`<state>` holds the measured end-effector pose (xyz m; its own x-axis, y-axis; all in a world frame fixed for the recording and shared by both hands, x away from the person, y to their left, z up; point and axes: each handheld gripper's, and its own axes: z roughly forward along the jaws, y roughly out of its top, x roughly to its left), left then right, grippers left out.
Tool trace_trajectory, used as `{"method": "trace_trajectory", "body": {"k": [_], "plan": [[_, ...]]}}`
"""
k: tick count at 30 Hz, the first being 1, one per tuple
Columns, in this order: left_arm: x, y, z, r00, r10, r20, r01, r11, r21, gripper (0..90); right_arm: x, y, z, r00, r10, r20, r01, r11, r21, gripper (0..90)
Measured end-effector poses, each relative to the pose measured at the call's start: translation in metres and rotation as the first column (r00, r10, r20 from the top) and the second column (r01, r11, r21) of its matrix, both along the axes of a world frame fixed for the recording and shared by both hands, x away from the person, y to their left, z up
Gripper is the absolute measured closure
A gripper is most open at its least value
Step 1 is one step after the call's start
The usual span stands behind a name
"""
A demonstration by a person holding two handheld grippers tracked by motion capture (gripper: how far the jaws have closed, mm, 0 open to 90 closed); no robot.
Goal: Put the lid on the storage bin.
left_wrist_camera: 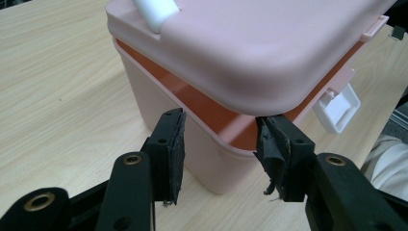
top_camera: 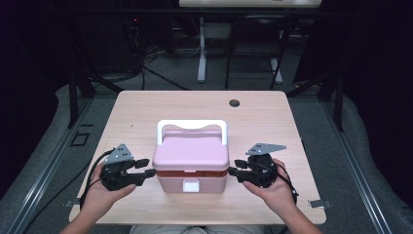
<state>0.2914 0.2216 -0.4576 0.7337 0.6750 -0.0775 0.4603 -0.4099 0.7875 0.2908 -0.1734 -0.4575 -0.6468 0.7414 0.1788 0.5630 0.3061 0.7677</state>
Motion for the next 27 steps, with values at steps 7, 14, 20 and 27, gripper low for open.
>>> {"method": "trace_trajectory", "body": {"k": [7, 14, 20, 27], "plan": [[-0.001, 0.0, -0.001, 1.0, 0.003, 0.0, -0.003, 1.0, 0.002, 52.9, -0.001, -0.002, -0.001, 1.0, -0.002, 0.003, 0.002, 1.0, -0.01, 59.4], [-0.002, 0.0, 0.0, 1.0, -0.004, -0.008, 0.004, 0.9999, 0.016, 53.0, -0.002, -0.007, 0.002, 0.9996, -0.021, 0.017, 0.021, 1.0, -0.01, 59.0], [-0.003, 0.0, -0.003, 0.9998, -0.009, -0.016, 0.01, 0.9993, 0.035, 52.9, -0.002, -0.013, 0.005, 0.9989, -0.04, 0.025, 0.04, 0.999, 0.009, 58.8], [-0.004, 0.004, -0.005, 0.9997, 0.0, -0.023, 0.002, 0.9983, 0.058, 52.9, -0.002, -0.013, 0.006, 0.9989, -0.04, 0.024, 0.039, 0.999, 0.012, 58.6]]}}
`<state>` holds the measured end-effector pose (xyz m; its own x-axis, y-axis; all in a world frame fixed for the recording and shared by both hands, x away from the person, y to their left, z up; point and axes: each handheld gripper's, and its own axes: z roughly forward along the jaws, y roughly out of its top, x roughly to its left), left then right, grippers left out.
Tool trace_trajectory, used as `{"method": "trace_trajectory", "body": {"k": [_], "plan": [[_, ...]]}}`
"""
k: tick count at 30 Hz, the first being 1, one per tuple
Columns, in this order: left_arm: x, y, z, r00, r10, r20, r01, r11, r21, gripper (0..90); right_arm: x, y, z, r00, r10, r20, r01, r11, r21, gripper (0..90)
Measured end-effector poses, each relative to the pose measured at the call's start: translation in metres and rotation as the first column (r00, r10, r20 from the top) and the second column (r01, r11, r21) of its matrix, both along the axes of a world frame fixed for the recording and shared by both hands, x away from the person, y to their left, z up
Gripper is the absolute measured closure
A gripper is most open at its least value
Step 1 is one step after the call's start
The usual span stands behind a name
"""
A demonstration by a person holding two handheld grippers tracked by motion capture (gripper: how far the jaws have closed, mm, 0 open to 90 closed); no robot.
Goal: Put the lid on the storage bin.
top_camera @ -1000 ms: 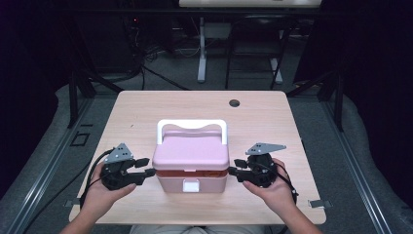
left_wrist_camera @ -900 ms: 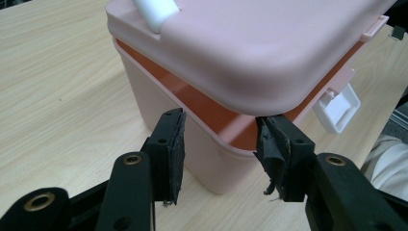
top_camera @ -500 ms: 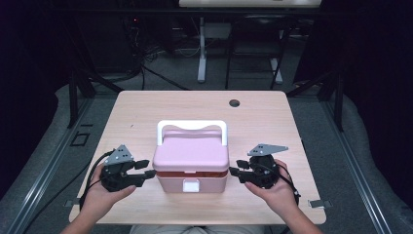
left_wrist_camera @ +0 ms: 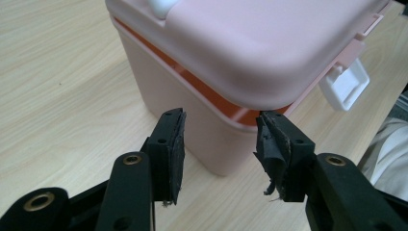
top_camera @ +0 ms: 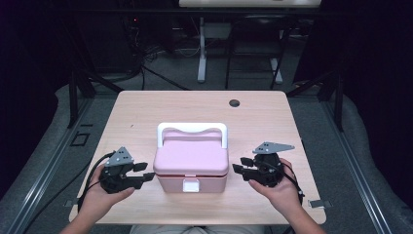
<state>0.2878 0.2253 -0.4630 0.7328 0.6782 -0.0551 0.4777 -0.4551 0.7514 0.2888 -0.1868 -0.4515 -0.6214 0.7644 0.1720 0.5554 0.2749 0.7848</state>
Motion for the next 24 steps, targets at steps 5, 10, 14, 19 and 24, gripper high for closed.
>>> {"method": "trace_trajectory", "body": {"k": [5, 10, 14, 19, 24], "plan": [[-0.001, 0.008, 0.003, 0.9998, 0.021, 0.0, -0.021, 0.9993, -0.03, 52.8, 0.0, 0.0, 0.0, 1.0, 0.0, 0.0, 0.0, 1.0, -0.002, 58.4], [0.0, 0.013, 0.005, 0.9993, 0.034, -0.011, -0.035, 0.9984, -0.044, 52.7, 0.0, 0.0, 0.001, 1.0, -0.007, 0.001, 0.007, 1.0, 0.0, 58.3], [0.003, 0.012, 0.005, 0.9994, 0.03, -0.019, -0.031, 0.9989, -0.034, 51.3, 0.002, 0.001, 0.002, 0.9999, -0.01, 0.005, 0.01, 1.0, 0.0, 57.8], [0.007, 0.012, 0.005, 0.9986, 0.043, -0.03, -0.044, 0.9984, -0.036, 49.4, 0.003, 0.003, 0.004, 1.0, -0.005, -0.001, 0.005, 1.0, -0.012, 56.7], [0.011, 0.014, 0.008, 0.9982, 0.053, -0.028, -0.054, 0.9981, -0.03, 48.0, 0.005, 0.004, 0.005, 1.0, -0.002, -0.002, 0.002, 1.0, -0.017, 56.0]]}}
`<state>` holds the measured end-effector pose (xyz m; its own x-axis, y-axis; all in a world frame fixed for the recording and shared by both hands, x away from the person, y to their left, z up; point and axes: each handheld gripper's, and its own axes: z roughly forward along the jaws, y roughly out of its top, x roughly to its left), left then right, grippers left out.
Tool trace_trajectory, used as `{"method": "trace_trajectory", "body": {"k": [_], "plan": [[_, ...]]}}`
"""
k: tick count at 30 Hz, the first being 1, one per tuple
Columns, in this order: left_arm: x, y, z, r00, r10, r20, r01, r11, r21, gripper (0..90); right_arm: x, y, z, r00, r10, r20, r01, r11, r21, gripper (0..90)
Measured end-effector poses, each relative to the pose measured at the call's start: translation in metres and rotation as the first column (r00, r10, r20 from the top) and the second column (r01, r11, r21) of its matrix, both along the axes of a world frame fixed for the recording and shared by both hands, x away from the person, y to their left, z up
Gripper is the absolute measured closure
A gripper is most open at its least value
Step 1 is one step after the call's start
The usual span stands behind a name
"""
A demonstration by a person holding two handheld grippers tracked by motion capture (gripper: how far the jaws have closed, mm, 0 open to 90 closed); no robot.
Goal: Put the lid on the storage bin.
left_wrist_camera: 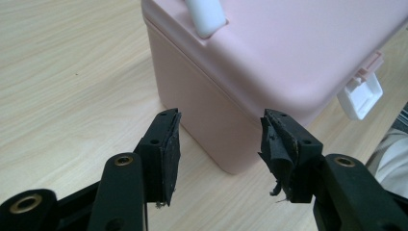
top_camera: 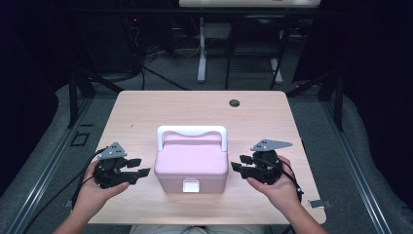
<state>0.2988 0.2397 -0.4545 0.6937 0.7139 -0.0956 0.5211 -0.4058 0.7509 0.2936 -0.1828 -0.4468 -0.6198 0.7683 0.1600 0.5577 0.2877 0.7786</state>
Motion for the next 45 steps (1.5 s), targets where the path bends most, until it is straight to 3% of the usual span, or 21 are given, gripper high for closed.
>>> {"method": "trace_trajectory", "body": {"k": [6, 14, 21, 29, 34, 45], "plan": [[0.006, 0.001, 0.004, 0.9999, 0.014, 0.002, -0.014, 0.9999, -0.009, 44.7, 0.004, 0.001, 0.0, 0.9998, -0.015, -0.015, 0.016, 1.0, 0.026, 55.0], [0.014, -0.003, 0.004, 0.9988, 0.048, 0.004, -0.048, 0.9985, -0.025, 41.9, 0.011, 0.004, 0.004, 0.9989, -0.047, 0.006, 0.047, 0.997, 0.068, 54.6], [0.02, -0.001, -0.003, 0.9956, 0.092, 0.016, -0.091, 0.9953, -0.031, 42.9, 0.016, 0.001, 0.002, 0.9946, -0.098, 0.032, 0.097, 0.994, 0.054, 54.0], [0.021, 0.011, -0.013, 0.9929, 0.118, 0.012, -0.117, 0.9914, -0.058, 45.2, 0.018, -0.017, -0.011, 0.9873, -0.158, 0.017, 0.157, 0.985, 0.067, 53.4], [0.023, 0.014, -0.02, 0.9923, 0.124, 0.005, -0.123, 0.9905, -0.06, 45.3, 0.019, -0.025, -0.022, 0.9826, -0.185, 0.009, 0.184, 0.979, 0.09, 53.2], [0.026, 0.021, -0.04, 0.9906, 0.137, -0.009, -0.137, 0.9886, -0.063, 45.8, 0.02, -0.04, -0.044, 0.9733, -0.229, -0.009, 0.229, 0.969, 0.095, 53.2]]}}
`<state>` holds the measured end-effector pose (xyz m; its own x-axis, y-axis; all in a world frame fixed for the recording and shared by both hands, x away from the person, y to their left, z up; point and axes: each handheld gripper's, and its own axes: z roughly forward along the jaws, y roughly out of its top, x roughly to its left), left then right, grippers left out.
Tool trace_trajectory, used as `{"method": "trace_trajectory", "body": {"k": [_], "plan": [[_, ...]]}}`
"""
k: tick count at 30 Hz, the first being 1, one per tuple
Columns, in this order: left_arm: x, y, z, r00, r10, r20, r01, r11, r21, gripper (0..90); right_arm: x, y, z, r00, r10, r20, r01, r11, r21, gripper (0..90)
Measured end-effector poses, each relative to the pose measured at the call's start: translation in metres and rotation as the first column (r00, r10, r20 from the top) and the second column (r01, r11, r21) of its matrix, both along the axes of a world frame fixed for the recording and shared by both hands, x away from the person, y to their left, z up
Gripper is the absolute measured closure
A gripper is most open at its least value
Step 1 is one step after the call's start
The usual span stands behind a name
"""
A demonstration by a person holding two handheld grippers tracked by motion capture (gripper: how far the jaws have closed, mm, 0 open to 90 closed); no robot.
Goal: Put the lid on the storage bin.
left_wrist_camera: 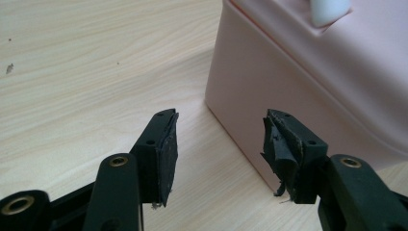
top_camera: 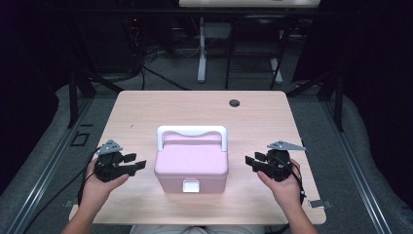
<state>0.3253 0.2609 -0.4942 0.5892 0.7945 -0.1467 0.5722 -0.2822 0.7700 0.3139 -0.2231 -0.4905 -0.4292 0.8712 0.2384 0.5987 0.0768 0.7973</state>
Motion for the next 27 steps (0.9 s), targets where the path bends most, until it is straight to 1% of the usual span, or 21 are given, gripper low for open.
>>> {"method": "trace_trajectory", "body": {"k": [4, 5, 6, 11, 13, 18, 19, 20, 21, 22, 23, 24, 25, 27], "plan": [[0.0, 0.002, -0.006, 1.0, 0.002, -0.003, -0.002, 1.0, 0.0, 45.8, -0.001, -0.003, -0.004, 0.9999, -0.013, 0.007, 0.013, 1.0, -0.011, 53.3], [0.001, 0.002, -0.007, 1.0, 0.005, -0.004, -0.005, 1.0, -0.001, 45.8, -0.001, -0.003, -0.005, 0.9999, -0.014, 0.003, 0.014, 1.0, -0.013, 53.3], [0.001, 0.003, -0.009, 1.0, 0.006, -0.001, -0.006, 1.0, -0.002, 45.8, -0.001, -0.004, -0.006, 0.9998, -0.017, 0.007, 0.017, 1.0, -0.021, 53.3], [0.003, 0.003, -0.016, 1.0, 0.009, -0.001, -0.009, 0.9999, -0.005, 45.8, -0.002, -0.004, -0.013, 0.9994, -0.029, 0.017, 0.029, 0.999, -0.021, 53.3], [0.003, 0.003, -0.019, 0.9999, 0.011, -0.002, -0.011, 0.9999, 0.001, 45.7, -0.002, -0.004, -0.016, 0.9994, -0.032, 0.011, 0.032, 0.999, -0.027, 53.3], [0.004, 0.004, -0.023, 0.9997, 0.025, 0.003, -0.025, 0.9997, -0.004, 45.7, -0.001, -0.003, -0.022, 0.9995, -0.031, 0.006, 0.031, 0.999, -0.041, 53.0], [0.004, 0.005, -0.025, 0.9995, 0.031, 0.002, -0.031, 0.9995, 0.002, 45.7, -0.001, -0.002, -0.026, 0.9994, -0.032, 0.011, 0.033, 0.998, -0.057, 52.8], [0.004, 0.004, -0.027, 0.9994, 0.034, 0.001, -0.034, 0.9994, -0.004, 45.7, -0.001, -0.001, -0.026, 0.9994, -0.032, 0.01, 0.032, 0.997, -0.065, 52.7], [0.004, 0.004, -0.027, 0.9994, 0.034, 0.001, -0.034, 0.9994, -0.004, 45.7, -0.001, -0.001, -0.026, 0.9994, -0.032, 0.01, 0.032, 0.997, -0.065, 52.7], [0.004, 0.004, -0.029, 0.9992, 0.039, 0.001, -0.039, 0.9992, -0.004, 45.7, -0.001, -0.001, -0.028, 0.9994, -0.032, 0.009, 0.033, 0.997, -0.074, 52.7], [0.005, 0.004, -0.03, 0.9993, 0.038, -0.002, -0.038, 0.9993, 0.0, 45.7, 0.0, 0.0, -0.03, 0.9993, -0.033, 0.015, 0.034, 0.995, -0.088, 52.7], [0.005, 0.003, -0.032, 0.9992, 0.04, 0.001, -0.04, 0.9992, -0.002, 45.7, 0.0, 0.002, -0.033, 0.9995, -0.031, 0.01, 0.032, 0.994, -0.103, 52.7], [0.005, 0.002, -0.034, 0.9992, 0.039, -0.005, -0.039, 0.9992, 0.002, 45.7, 0.001, 0.002, -0.034, 0.9994, -0.032, 0.013, 0.033, 0.994, -0.108, 52.7], [0.006, -0.001, -0.038, 0.9994, 0.033, -0.009, -0.033, 0.9994, 0.013, 45.7, 0.002, 0.003, -0.037, 0.9996, -0.029, 0.004, 0.029, 0.994, -0.109, 52.6]]}}
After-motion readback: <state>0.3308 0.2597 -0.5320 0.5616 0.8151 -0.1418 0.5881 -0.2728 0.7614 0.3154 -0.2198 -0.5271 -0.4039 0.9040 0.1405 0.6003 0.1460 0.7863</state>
